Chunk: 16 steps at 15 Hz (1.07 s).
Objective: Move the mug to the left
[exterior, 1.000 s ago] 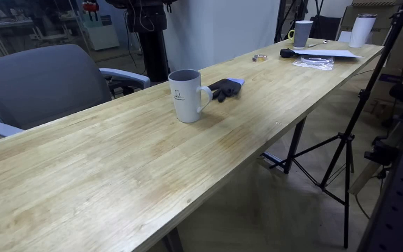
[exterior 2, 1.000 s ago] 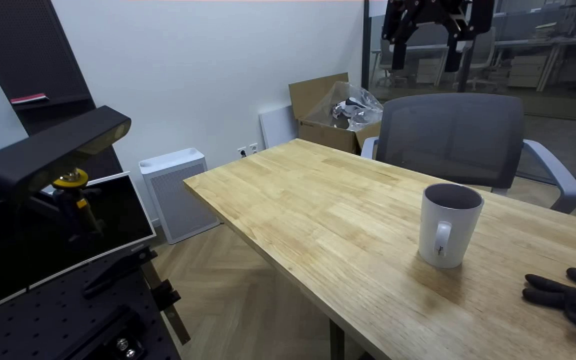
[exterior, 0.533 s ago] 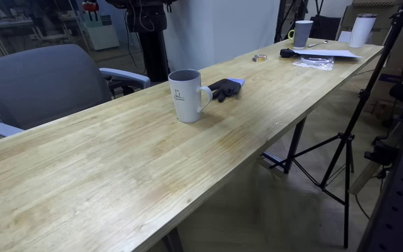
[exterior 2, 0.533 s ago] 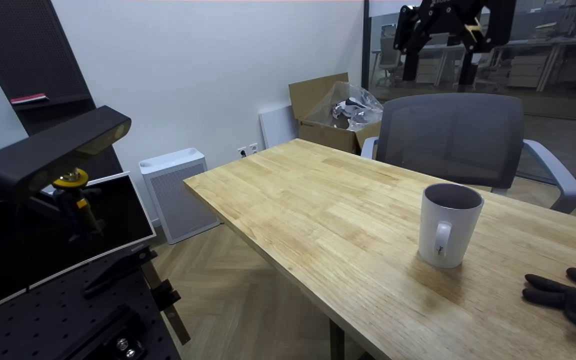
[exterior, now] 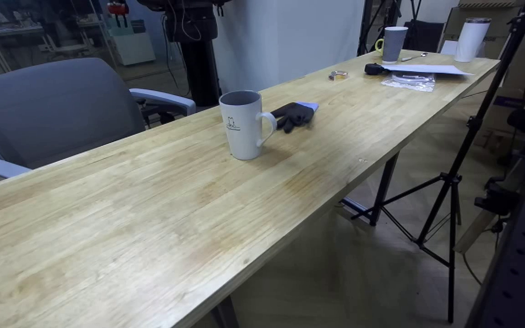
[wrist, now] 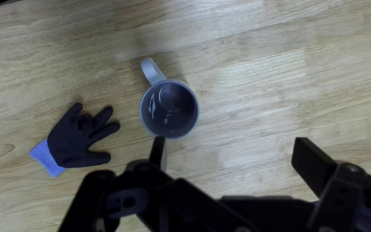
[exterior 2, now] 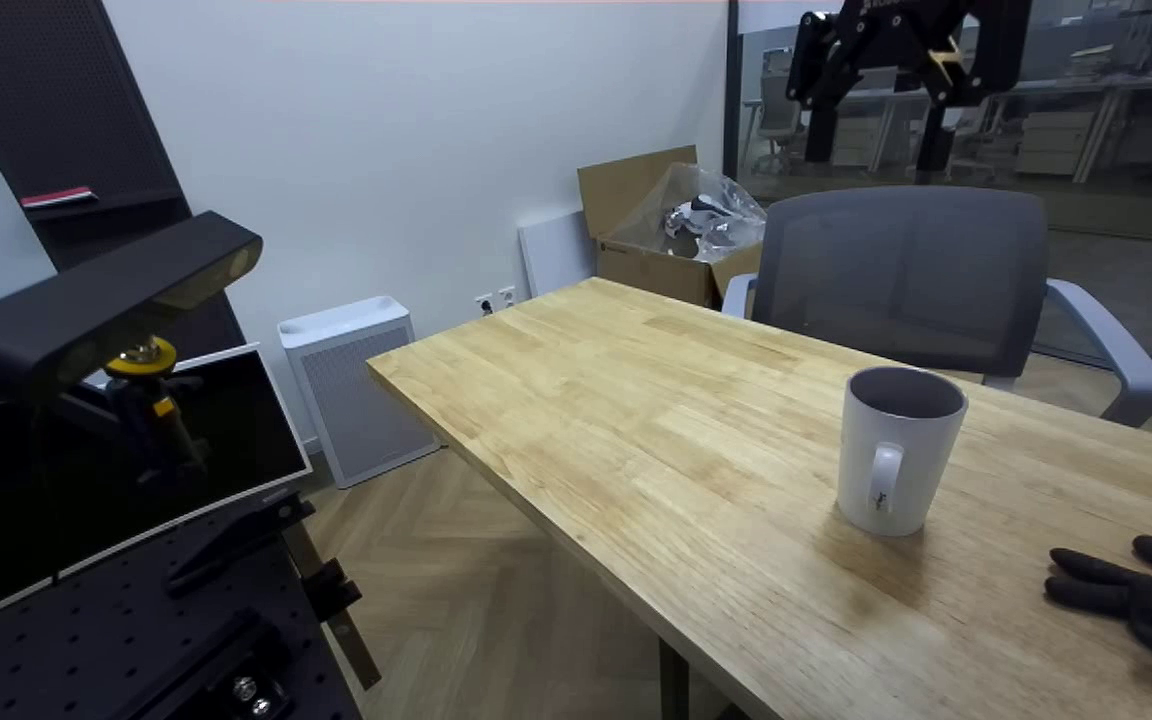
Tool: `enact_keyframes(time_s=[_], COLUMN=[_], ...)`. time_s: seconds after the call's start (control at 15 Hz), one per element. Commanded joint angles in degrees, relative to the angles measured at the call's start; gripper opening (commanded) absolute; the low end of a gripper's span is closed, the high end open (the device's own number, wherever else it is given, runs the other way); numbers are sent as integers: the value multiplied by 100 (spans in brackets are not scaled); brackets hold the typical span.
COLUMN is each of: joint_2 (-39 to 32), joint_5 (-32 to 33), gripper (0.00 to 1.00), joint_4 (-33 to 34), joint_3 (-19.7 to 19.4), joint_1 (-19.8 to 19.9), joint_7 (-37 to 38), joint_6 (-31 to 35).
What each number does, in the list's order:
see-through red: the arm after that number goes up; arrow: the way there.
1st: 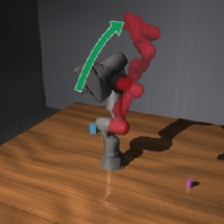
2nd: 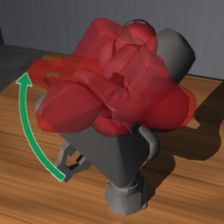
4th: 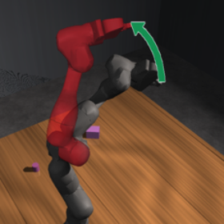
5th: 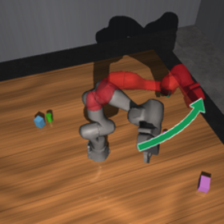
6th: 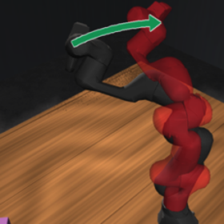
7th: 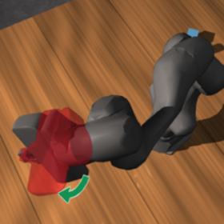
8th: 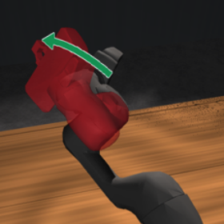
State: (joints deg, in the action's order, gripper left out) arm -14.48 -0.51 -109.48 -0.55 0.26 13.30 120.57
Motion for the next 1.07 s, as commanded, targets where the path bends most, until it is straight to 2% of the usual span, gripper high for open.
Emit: enact_keyframes(time_s=[0.0,0.2,0.6,1.0], joint_2=[-109,-247,-542,-824], joint_5=[0,65,239,180], gripper=[100,100,100,100], joint_4=[-41,-139,-326,-304], joint_3=[-37,-72,-253,-338], joint_1=[-47,-51,-51,-50], joint_7=[-20,34,180,160], joint_6=[41,192,1005,1267])
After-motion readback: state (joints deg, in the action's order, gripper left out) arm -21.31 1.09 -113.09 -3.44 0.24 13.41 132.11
